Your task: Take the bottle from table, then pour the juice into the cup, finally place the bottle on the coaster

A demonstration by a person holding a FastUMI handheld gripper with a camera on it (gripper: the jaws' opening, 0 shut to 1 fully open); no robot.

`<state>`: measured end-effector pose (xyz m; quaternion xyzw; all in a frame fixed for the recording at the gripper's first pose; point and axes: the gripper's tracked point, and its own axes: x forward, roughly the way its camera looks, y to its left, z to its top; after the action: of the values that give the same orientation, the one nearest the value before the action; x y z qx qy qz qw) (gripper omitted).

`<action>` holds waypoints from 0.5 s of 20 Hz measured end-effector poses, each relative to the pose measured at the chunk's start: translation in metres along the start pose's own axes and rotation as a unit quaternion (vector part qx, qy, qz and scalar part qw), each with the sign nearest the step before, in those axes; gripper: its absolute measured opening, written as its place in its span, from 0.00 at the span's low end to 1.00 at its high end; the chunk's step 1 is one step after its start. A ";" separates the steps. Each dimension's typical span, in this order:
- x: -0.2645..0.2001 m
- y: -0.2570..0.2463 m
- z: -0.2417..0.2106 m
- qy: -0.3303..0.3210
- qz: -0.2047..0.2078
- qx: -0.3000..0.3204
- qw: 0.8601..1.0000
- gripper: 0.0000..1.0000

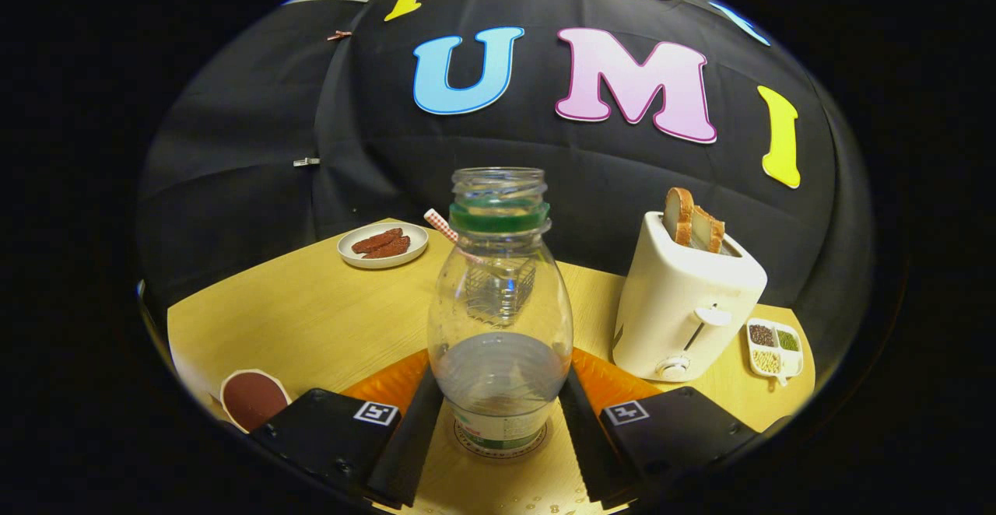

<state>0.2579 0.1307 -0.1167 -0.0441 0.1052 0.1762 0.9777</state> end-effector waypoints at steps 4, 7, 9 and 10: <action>-0.012 -0.001 0.000 0.000 0.000 0.003 1.000 0.97; -0.020 0.003 -0.002 0.004 0.009 0.000 1.000 1.00; -0.029 0.003 -0.002 0.005 0.009 -0.001 1.000 1.00; -0.035 0.004 -0.003 0.006 0.009 0.003 1.000 0.99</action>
<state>0.2240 0.1223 -0.1120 -0.0412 0.1115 0.1843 0.9757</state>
